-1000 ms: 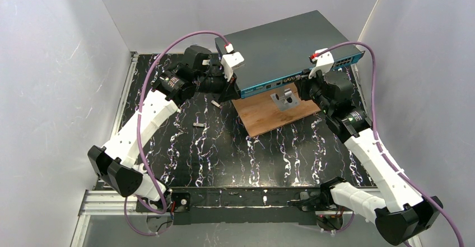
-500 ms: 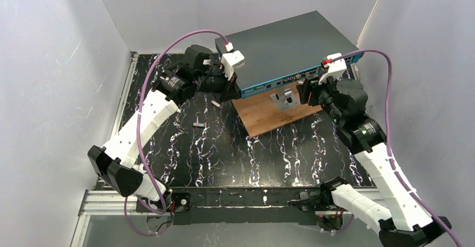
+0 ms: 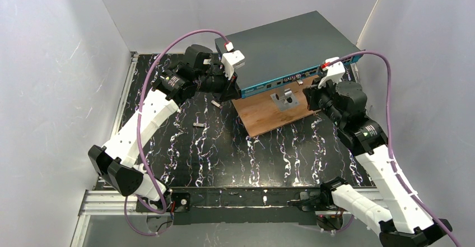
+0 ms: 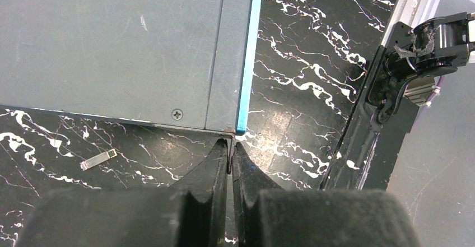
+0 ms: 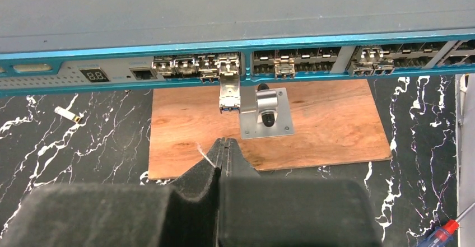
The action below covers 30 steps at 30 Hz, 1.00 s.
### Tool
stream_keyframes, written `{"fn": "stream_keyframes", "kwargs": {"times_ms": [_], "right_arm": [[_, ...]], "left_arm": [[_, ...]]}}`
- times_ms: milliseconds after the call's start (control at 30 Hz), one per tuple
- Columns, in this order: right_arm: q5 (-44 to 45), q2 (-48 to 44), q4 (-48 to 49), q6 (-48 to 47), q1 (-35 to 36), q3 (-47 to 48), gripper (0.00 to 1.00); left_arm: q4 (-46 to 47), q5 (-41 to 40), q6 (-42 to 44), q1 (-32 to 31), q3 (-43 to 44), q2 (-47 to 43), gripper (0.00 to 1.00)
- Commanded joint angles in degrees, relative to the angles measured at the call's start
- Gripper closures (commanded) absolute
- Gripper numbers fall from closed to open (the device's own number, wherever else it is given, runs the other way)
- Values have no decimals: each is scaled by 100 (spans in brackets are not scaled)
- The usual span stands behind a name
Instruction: Insert the plug into the switch port
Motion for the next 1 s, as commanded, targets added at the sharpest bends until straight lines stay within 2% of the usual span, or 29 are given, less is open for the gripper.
{"fn": "stream_keyframes", "kwargs": {"times_ms": [0, 567, 967], "right_arm": [[108, 102, 517, -79, -27, -33, 99], [103, 472, 1093, -182, -27, -46, 99], [76, 503, 1824, -1, -27, -438, 99]], "left_arm": [[41, -92, -95, -7, 186, 96, 100], [29, -83, -79, -6, 169, 79, 100], [29, -70, -89, -6, 168, 56, 100]]}}
